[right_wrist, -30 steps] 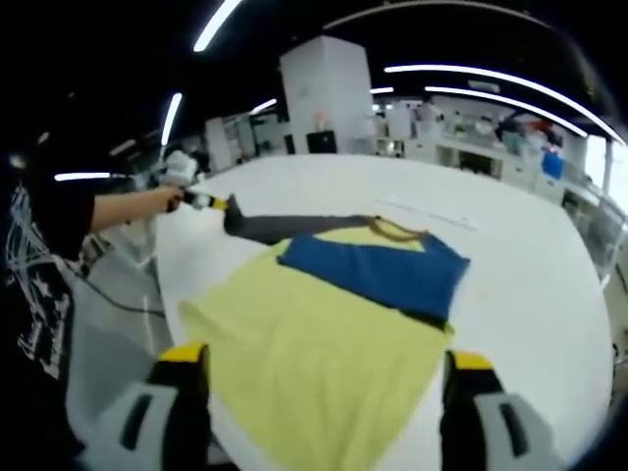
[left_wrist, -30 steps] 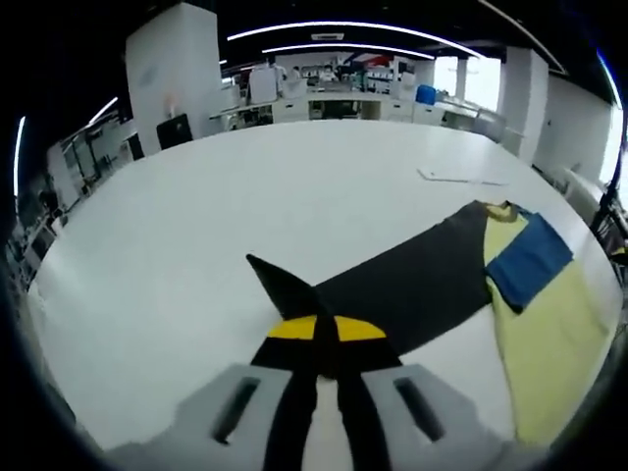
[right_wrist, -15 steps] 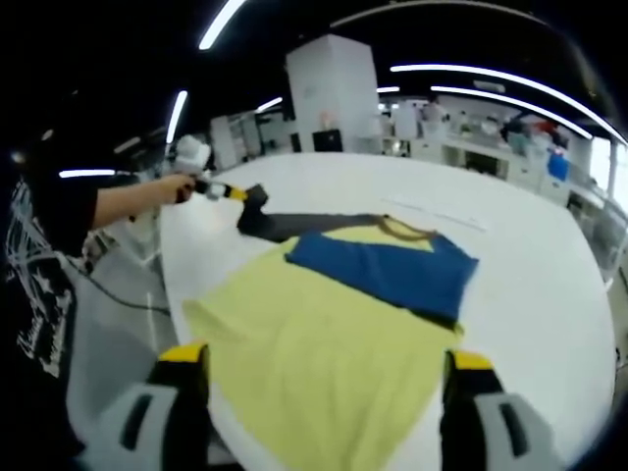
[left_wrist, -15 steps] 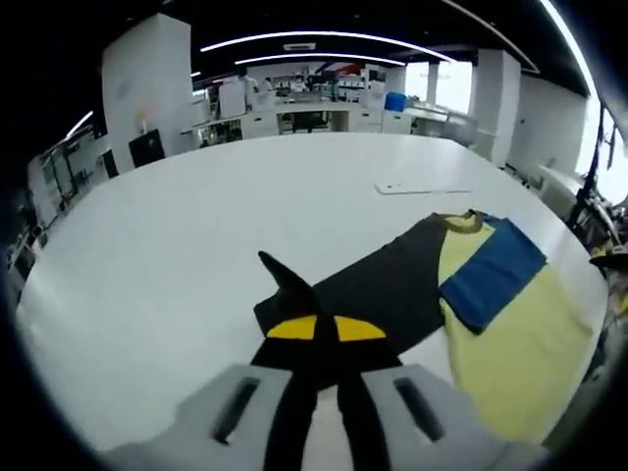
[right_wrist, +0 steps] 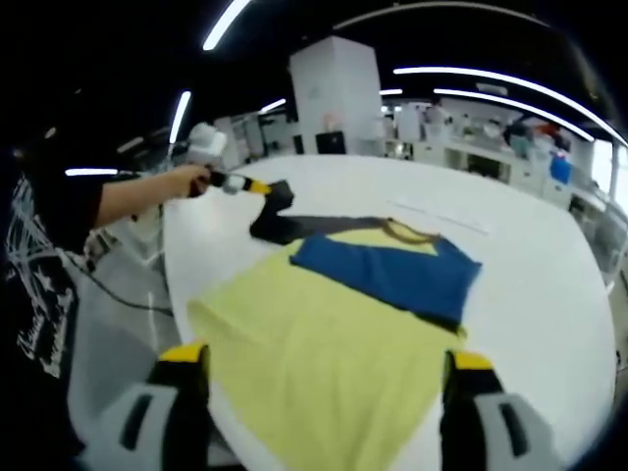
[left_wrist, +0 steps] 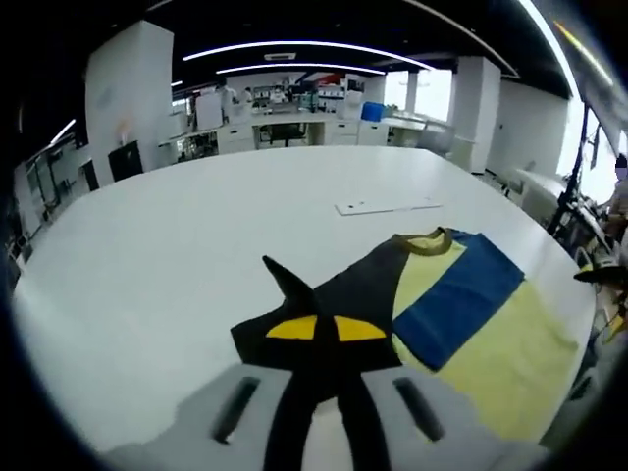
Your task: Fold the garment on the visible template until the final outline fits inside the template.
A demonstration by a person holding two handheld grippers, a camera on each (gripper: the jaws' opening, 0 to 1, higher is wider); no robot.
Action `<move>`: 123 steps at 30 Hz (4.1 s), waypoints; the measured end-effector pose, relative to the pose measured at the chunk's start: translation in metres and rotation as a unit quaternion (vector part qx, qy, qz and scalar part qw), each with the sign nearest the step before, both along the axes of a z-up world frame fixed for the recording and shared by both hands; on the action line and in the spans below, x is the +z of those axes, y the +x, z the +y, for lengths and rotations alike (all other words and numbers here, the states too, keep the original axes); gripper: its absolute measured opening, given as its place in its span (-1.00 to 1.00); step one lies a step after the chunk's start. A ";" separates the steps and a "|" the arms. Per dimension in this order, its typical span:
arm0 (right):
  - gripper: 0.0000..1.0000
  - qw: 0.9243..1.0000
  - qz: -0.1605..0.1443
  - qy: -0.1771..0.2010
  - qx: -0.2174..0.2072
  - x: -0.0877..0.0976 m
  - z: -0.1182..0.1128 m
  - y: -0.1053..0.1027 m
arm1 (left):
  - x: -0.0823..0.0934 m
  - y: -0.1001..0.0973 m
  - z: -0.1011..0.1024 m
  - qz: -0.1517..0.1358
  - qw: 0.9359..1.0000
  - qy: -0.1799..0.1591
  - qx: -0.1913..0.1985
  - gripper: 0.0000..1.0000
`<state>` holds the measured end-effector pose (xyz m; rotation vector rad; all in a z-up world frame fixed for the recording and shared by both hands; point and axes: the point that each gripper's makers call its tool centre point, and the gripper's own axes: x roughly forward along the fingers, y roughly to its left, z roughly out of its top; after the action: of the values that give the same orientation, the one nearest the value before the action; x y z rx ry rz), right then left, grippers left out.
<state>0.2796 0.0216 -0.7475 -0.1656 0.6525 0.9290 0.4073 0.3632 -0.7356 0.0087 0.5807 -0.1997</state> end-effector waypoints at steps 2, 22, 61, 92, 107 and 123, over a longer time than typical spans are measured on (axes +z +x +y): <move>0.98 1.000 0.000 0.001 -0.001 0.000 0.000 0.000 | 0.000 0.002 -0.010 0.002 1.000 -0.005 -0.003 -0.98; 0.98 1.000 0.005 0.006 -0.005 -0.007 0.001 -0.002 | 0.003 0.027 -0.094 -0.004 0.998 -0.039 -0.046 -0.98; 0.98 0.999 0.024 0.000 -0.031 -0.022 -0.023 -0.001 | 0.012 0.059 -0.229 -0.020 0.988 -0.105 -0.116 -0.98; 0.98 0.998 0.030 -0.004 -0.051 -0.027 -0.034 0.005 | 0.007 0.062 -0.305 -0.023 0.974 -0.144 -0.172 -0.99; 0.98 0.997 0.033 0.001 -0.067 -0.030 -0.043 0.006 | -0.019 0.051 -0.336 -0.001 0.971 -0.141 -0.192 -0.99; 0.98 0.997 0.034 0.005 -0.074 -0.032 -0.049 0.007 | -0.065 0.018 -0.368 0.044 0.956 -0.126 -0.260 -0.71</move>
<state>0.2866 -0.0275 -0.7800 -0.0763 0.7130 0.7978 0.4250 -0.0048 -0.8010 -0.0951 0.6304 -0.7898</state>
